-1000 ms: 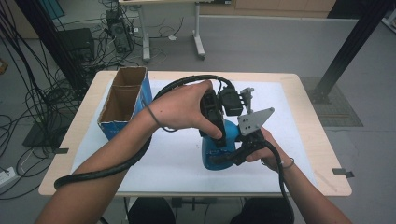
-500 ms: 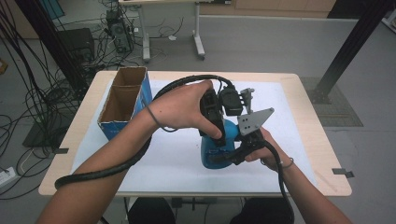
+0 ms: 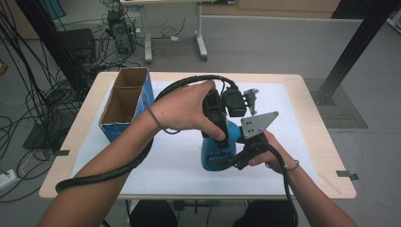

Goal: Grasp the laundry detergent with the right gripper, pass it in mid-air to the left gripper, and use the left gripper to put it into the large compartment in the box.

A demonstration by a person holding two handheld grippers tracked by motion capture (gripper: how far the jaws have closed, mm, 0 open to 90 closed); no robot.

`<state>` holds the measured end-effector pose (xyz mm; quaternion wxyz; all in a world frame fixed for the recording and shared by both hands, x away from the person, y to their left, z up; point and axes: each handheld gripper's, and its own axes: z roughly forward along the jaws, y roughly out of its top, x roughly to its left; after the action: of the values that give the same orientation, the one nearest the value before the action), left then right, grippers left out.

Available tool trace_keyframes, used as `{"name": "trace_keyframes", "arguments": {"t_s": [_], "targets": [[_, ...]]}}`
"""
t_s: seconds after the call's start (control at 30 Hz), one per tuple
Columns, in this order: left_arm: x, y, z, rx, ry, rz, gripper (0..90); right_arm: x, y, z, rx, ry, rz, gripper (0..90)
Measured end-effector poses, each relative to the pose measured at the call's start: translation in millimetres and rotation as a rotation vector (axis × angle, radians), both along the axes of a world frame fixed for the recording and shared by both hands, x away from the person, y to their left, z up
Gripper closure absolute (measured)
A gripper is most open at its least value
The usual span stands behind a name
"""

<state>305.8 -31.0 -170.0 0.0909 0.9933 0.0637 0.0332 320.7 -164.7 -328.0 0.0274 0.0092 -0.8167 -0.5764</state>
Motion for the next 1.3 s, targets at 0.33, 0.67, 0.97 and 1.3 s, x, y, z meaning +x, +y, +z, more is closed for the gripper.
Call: {"name": "trace_keyframes", "arguments": {"t_s": [0.33, 0.67, 0.97, 1.3], "targets": [[2.2, 4.6, 0.8, -0.007, 0.001, 0.027, 38.0, -1.4, -1.2, -1.0, -0.010, 0.023, -0.048, 14.4], [2.8, 11.7, 2.0, -0.011, 0.013, 0.074, 37.9, 1.2, -6.4, 2.2, -0.031, 0.029, -0.114, 6.8], [7.9, 22.4, 2.9, -0.012, 0.010, 0.133, 37.9, 2.9, -15.4, 5.3, -0.098, 0.050, -0.161, 6.3], [13.5, 41.1, 4.6, -0.010, -0.001, 0.214, 37.9, 4.6, -28.4, 9.5, -0.238, 0.087, -0.261, 6.1]]}}
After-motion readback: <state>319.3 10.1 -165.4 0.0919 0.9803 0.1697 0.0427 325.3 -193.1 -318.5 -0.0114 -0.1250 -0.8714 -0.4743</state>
